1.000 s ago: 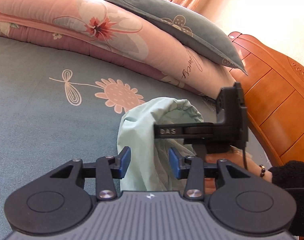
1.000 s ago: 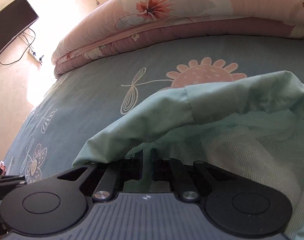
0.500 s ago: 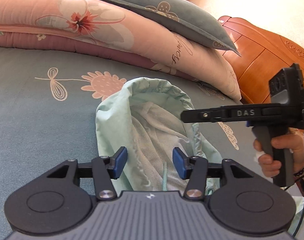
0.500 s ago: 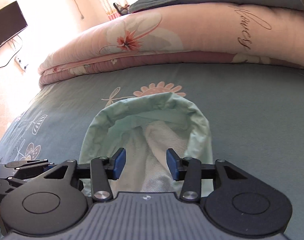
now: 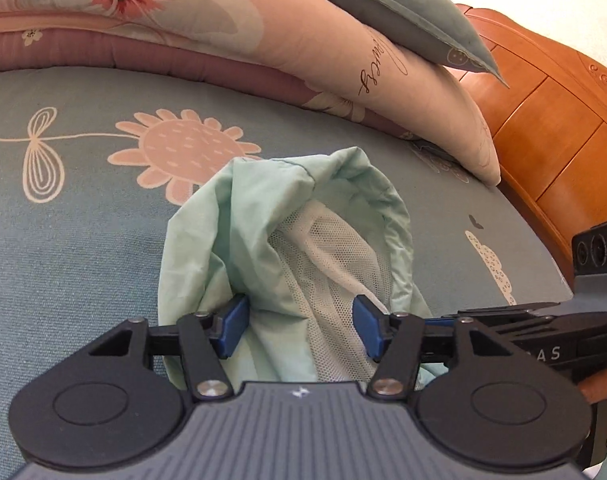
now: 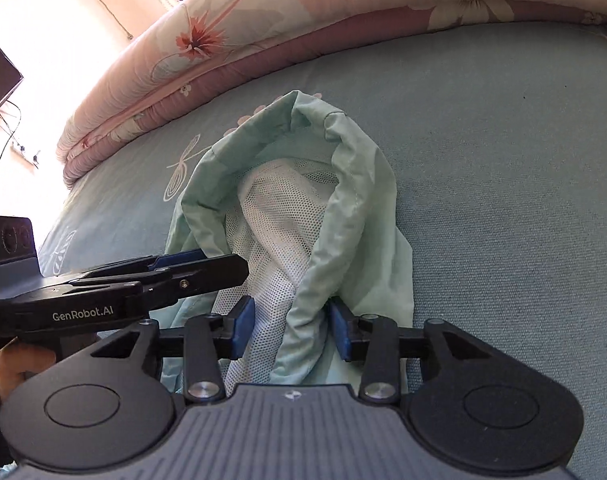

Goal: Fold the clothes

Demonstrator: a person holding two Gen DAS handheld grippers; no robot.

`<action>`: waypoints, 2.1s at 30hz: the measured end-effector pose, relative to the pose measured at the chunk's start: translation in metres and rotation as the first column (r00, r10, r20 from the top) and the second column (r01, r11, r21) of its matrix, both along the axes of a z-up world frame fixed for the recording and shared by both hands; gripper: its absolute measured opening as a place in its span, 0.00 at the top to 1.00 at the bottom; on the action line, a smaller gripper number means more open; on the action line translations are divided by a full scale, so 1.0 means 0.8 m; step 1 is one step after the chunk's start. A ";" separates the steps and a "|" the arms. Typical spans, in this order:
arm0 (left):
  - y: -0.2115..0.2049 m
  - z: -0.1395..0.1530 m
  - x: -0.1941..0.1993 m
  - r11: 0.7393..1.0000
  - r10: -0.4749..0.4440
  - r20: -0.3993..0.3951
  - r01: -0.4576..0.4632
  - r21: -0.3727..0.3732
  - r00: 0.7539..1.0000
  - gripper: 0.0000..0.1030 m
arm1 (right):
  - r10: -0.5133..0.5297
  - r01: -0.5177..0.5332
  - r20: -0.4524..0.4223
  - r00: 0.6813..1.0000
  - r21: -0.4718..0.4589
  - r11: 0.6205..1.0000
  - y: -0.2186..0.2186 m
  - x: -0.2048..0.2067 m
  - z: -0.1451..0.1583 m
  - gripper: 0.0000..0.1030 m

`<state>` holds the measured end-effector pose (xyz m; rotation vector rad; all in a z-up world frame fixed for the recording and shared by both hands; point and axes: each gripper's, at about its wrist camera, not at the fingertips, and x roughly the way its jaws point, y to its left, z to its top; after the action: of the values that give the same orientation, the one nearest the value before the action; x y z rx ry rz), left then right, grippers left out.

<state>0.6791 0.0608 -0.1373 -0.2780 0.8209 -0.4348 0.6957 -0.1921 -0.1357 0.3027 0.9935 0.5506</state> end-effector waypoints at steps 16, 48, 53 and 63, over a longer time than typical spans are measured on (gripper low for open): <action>0.028 0.034 -0.178 0.997 0.065 -0.166 -0.072 -0.036 0.984 0.35 | 0.089 -0.092 -0.080 0.993 -0.040 0.995 -0.042 -0.152 0.039 0.46; -0.018 0.017 -0.455 0.971 0.112 -0.201 -0.064 0.232 0.973 0.04 | -0.096 0.066 -0.028 0.995 -0.544 0.837 -0.036 -0.428 0.003 0.00; -0.035 0.007 -0.461 0.955 0.089 -0.156 -0.040 0.295 0.984 0.01 | -0.118 0.103 0.003 0.993 -0.510 0.854 -0.040 -0.433 0.001 0.00; -0.056 0.008 -0.482 0.913 0.103 -0.059 -0.071 0.402 0.993 0.03 | -0.101 0.151 0.128 0.987 -0.489 0.859 -0.039 -0.456 -0.002 0.00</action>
<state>0.2936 0.0161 -0.1311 0.0503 0.9512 -0.1645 0.3309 -0.2234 -0.1372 -0.1222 0.9762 0.1707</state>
